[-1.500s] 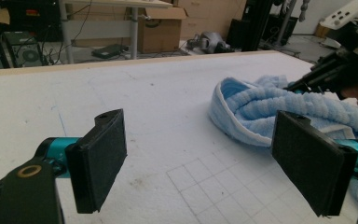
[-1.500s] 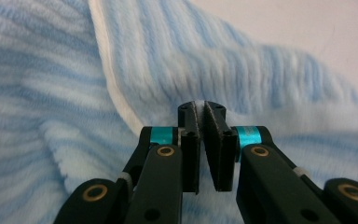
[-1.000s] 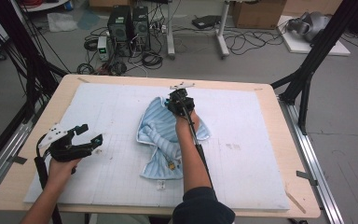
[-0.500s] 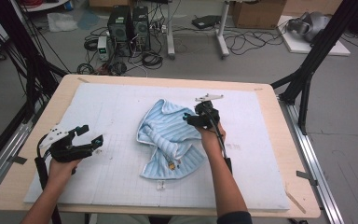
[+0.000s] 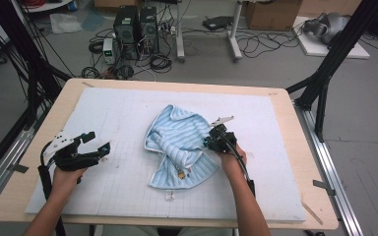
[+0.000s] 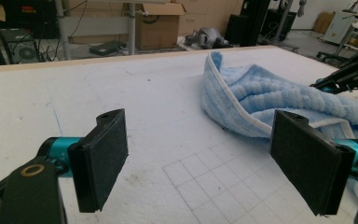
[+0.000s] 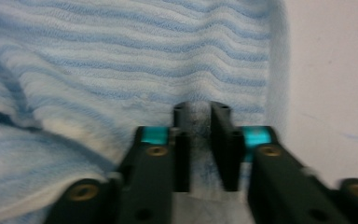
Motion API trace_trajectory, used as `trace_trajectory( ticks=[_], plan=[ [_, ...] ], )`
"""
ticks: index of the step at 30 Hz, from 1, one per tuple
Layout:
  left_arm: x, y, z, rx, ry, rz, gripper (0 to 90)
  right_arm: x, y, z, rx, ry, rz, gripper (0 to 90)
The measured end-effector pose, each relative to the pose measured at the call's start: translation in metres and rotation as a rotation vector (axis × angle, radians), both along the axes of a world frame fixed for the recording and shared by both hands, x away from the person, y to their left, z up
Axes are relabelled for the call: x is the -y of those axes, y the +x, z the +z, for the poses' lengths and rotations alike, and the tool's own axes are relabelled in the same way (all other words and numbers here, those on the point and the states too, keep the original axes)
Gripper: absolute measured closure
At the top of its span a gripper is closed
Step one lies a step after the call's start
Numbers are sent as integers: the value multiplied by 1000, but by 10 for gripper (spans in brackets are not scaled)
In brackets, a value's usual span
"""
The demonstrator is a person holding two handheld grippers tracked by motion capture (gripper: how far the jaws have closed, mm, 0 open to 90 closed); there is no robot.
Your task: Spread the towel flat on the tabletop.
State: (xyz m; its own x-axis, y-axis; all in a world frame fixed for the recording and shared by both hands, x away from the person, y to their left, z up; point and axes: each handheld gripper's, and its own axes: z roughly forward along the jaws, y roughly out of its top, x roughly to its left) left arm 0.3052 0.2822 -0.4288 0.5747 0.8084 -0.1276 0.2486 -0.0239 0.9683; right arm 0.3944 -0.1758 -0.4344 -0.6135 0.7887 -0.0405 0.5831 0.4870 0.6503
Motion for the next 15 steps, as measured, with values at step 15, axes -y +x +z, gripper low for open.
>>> trace_trajectory(
  ticks=[15],
  plan=[
    [5, 0, -2, -17, 6, -29, 231, 31, 47, 39, 257, -81, -416, 825]
  ],
)
